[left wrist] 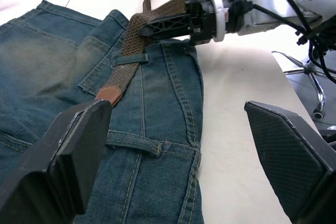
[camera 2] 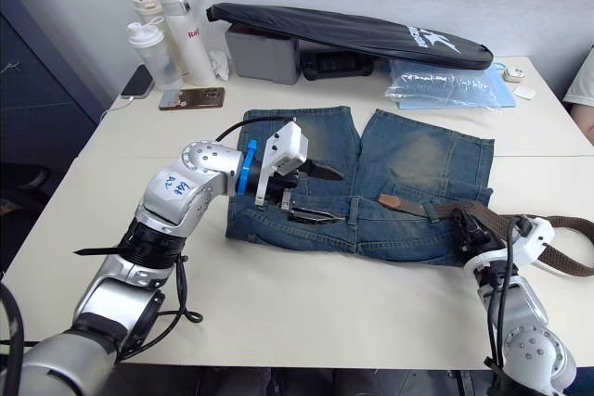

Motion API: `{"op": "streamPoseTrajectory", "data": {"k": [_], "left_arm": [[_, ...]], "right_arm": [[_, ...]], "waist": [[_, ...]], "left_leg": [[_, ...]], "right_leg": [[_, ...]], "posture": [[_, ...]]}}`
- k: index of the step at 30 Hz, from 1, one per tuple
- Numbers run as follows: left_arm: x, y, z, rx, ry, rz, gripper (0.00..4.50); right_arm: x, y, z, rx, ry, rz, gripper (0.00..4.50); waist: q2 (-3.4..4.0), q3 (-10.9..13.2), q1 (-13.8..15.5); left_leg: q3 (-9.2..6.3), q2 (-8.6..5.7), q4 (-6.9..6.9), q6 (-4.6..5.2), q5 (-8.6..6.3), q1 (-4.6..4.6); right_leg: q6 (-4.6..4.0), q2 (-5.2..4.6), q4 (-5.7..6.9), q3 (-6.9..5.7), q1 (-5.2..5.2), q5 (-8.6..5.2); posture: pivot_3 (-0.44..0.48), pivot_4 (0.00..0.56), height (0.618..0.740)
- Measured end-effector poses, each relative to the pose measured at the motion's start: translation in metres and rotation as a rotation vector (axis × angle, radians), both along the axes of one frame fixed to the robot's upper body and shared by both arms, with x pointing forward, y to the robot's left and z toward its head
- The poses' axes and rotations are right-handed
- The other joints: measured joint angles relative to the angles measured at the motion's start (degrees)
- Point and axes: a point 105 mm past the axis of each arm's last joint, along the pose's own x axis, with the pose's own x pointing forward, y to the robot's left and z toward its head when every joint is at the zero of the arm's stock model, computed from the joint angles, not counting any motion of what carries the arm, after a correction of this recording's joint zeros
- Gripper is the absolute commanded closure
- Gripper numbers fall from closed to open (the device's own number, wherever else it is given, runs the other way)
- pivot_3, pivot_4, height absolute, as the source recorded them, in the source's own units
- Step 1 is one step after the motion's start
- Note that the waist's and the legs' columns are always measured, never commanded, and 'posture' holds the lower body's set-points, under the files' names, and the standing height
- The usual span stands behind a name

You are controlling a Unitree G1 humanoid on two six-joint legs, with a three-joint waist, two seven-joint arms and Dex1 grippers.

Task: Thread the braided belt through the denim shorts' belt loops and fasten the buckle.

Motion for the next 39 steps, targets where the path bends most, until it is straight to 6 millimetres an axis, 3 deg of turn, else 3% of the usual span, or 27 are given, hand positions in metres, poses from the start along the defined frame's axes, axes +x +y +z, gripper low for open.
{"op": "streamPoseTrajectory", "data": {"k": [6, 16, 21, 24, 28, 32, 36, 39], "left_arm": [[0.0, 0.0, -0.001, -0.001, 0.001, 0.005, 0.0], [0.0, 0.0, -0.001, -0.002, 0.003, 0.0, 0.0], [-0.001, -0.001, -0.001, -0.002, 0.003, -0.001, 0.0], [-0.001, -0.001, -0.001, -0.002, 0.004, -0.003, 0.0], [-0.001, -0.001, -0.001, -0.001, 0.005, -0.006, 0.0], [-0.001, -0.001, -0.001, 0.0, 0.007, -0.012, 0.0], [-0.003, -0.004, -0.001, -0.006, 0.008, -0.025, 0.0], [-0.004, -0.006, -0.001, -0.012, 0.006, -0.035, 0.0]], "right_arm": [[0.009, 0.006, -0.003, -0.071, 0.025, 0.059, 4.44], [0.019, 0.032, -0.001, -0.2, 0.01, 0.25, 4.44], [0.019, 0.032, -0.003, -0.241, 0.022, 0.258, 4.44], [0.016, 0.029, -0.003, -0.242, 0.019, 0.247, 3.54], [0.006, 0.028, 0.001, -0.196, 0.0, 0.246, 1.78], [-0.018, 0.021, 0.005, -0.14, 0.007, 0.237, 0.04], [-0.035, 0.016, 0.019, -0.105, -0.005, 0.225, 0.04], [-0.047, 0.029, 0.028, -0.056, -0.028, 0.288, 0.04]], "waist": [[-0.01, 0.0, -0.2], [-0.05, 0.0, -0.2], [-0.07, 0.0, -0.1], [-0.08, 0.0, 0.0], [-0.09, 0.0, 0.5], [-0.09, 0.0, 1.5], [-0.11, 0.0, 1.4], [-0.13, 0.1, 1.3]], "left_leg": [[0.01, 0.03, 0.01, -0.01, 0.01, 0.01], [0.01, 0.07, 0.05, -0.05, 0.03, 0.02], [0.01, 0.08, 0.06, -0.06, 0.03, 0.04], [0.0, 0.07, 0.07, -0.06, 0.03, 0.03], [-0.04, 0.06, 0.08, -0.05, 0.03, 0.0], [-0.05, 0.04, 0.09, -0.03, 0.02, -0.04], [-0.04, 0.03, 0.07, 0.01, -0.01, -0.05], [-0.05, 0.06, 0.01, 0.01, -0.01, -0.04]], "right_leg": [[0.0, 0.04, 0.0, 0.01, 0.0, 0.0], [0.0, 0.09, 0.0, 0.0, 0.02, 0.0], [0.0, 0.09, 0.01, -0.01, 0.03, 0.0], [0.0, 0.08, 0.01, -0.01, 0.06, 0.0], [0.0, 0.06, 0.01, -0.04, 0.07, 0.0], [0.0, 0.03, 0.0, -0.05, 0.07, 0.0], [0.0, 0.02, -0.03, -0.04, 0.07, 0.0], [0.0, 0.06, -0.2, -0.04, 0.06, 0.0]], "posture": [[0.0, 0.15, 0.74], [0.0, 0.15, 0.74], [0.0, 0.15, 0.74], [0.0, 0.15, 0.74], [0.0, 0.15, 0.74], [0.0, 0.15, 0.74], [0.0, 0.15, 0.74], [0.0, 0.15, 0.74]]}}
